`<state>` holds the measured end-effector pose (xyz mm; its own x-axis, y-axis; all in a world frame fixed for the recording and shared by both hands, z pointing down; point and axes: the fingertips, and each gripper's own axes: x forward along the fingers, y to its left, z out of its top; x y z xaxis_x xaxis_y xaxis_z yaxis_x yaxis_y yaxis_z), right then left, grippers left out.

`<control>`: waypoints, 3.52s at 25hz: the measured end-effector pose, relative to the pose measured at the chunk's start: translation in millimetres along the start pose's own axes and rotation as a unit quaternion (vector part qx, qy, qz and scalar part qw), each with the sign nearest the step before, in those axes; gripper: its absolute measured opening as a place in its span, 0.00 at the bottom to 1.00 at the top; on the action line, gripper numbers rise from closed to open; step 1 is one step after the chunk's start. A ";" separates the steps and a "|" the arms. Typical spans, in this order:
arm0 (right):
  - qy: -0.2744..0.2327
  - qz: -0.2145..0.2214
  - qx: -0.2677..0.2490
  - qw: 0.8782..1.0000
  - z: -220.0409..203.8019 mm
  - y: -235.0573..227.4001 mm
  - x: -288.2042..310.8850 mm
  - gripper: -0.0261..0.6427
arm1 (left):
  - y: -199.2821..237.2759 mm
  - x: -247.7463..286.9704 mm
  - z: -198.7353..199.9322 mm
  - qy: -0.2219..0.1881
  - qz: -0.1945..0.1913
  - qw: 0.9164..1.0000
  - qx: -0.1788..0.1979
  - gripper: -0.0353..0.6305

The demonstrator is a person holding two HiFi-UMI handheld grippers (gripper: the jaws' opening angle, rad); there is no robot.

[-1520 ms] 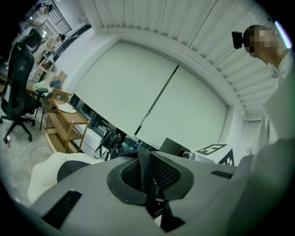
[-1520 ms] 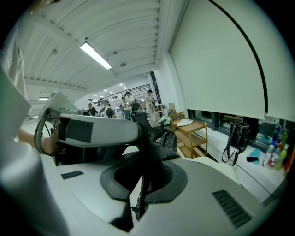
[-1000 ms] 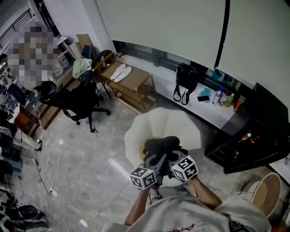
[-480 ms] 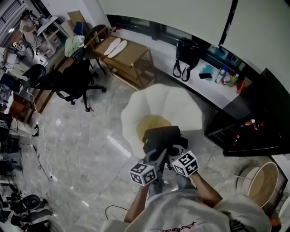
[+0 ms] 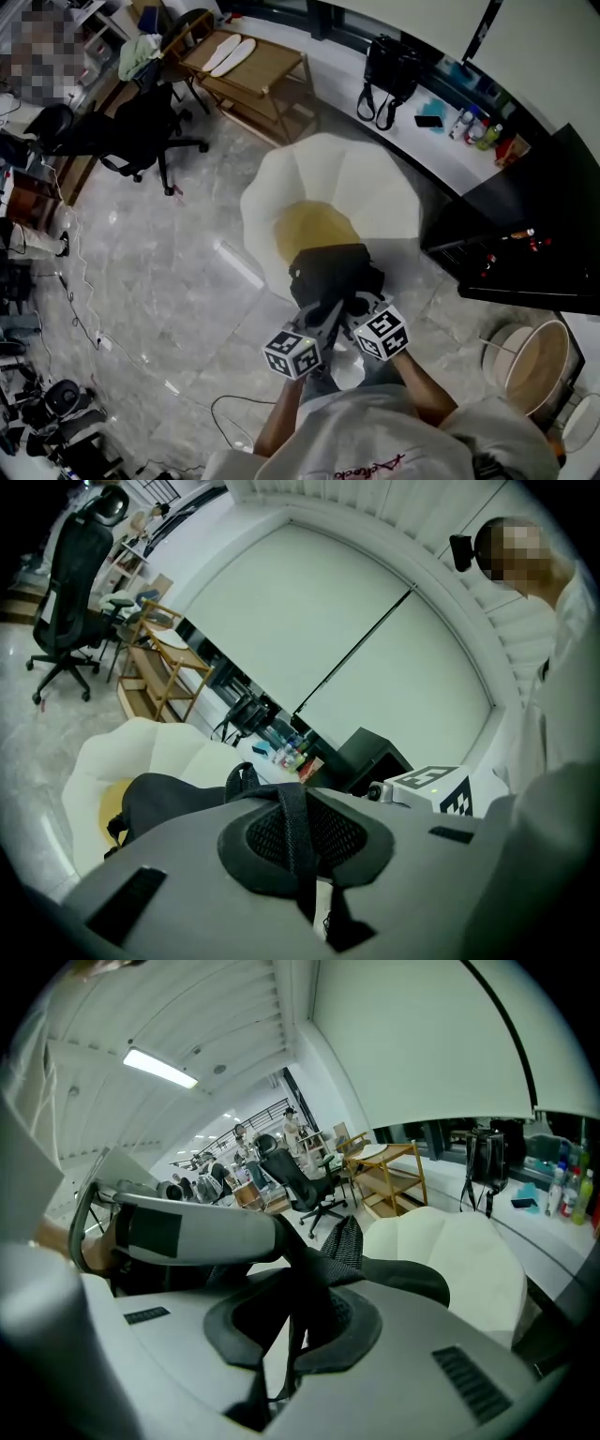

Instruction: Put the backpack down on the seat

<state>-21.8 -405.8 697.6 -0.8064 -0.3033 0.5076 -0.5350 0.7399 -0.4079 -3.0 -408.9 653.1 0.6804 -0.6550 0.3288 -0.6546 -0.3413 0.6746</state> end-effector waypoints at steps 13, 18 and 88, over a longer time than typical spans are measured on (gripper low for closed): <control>0.027 0.003 0.013 1.000 -26.1 -15.0 15.1 0.10 | 22.4 13.4 -21.1 0.009 0.011 1.000 -0.022 0.12; 0.032 0.003 0.010 0.999 -22.1 -27.8 25.0 0.10 | 34.1 23.6 -14.8 0.006 0.014 1.000 -0.025 0.12; 0.024 -0.119 0.040 0.992 -35.2 -248.3 172.3 0.34 | 252.0 158.2 -6.3 0.043 0.115 0.992 0.029 0.35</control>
<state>-19.1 -620.6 913.0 -0.6429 -0.4330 0.6318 -0.7283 0.6008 -0.3294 -58.2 -594.4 879.3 0.5354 -0.6607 0.5261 -0.8117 -0.2302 0.5369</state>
